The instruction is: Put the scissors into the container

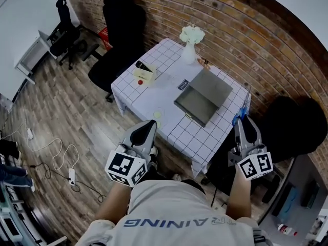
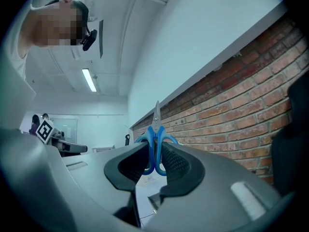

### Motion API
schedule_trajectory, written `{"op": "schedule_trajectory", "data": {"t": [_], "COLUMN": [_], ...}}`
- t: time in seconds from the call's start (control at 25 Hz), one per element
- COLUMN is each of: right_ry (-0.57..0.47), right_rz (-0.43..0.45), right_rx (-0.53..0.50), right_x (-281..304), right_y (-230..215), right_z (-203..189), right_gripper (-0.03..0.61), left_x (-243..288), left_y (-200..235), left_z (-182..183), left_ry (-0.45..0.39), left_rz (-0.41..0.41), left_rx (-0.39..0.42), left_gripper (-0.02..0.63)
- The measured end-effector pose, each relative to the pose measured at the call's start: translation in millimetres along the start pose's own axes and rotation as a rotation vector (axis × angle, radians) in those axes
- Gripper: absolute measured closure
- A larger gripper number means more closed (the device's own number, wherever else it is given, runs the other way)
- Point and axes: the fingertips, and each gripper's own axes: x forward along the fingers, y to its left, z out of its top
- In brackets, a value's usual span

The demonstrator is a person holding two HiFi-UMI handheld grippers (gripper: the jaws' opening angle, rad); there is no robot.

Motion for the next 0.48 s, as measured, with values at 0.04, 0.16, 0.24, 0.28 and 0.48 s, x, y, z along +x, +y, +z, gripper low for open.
{"op": "schedule_trajectory", "data": {"t": [0.04, 0.16, 0.24, 0.28, 0.48], "right_ry": [0.001, 0.008, 0.007, 0.005, 0.007], "right_rz": [-0.021, -0.087, -0.124, -0.142, -0.228], "right_rx": [0.000, -0.007, -0.015, -0.020, -0.022], "right_x": [5, 21, 36, 44, 74], "right_y": [-4, -11, -13, -13, -12], "right_z": [-1, -1, 1, 2, -2], "right_gripper": [0.476, 0.476, 0.476, 0.476, 0.476], "left_x": [10, 43, 65, 74, 115], "left_y": [5, 23, 37, 44, 77], "left_z": [0, 4, 10, 13, 18], "left_ry": [0.003, 0.018, 0.025, 0.028, 0.059], "left_rz": [-0.020, -0.090, -0.134, -0.157, -0.245], "left_rx": [-0.003, -0.005, 0.002, 0.008, 0.023], "left_gripper": [0.614, 0.614, 0.614, 0.614, 0.614]}}
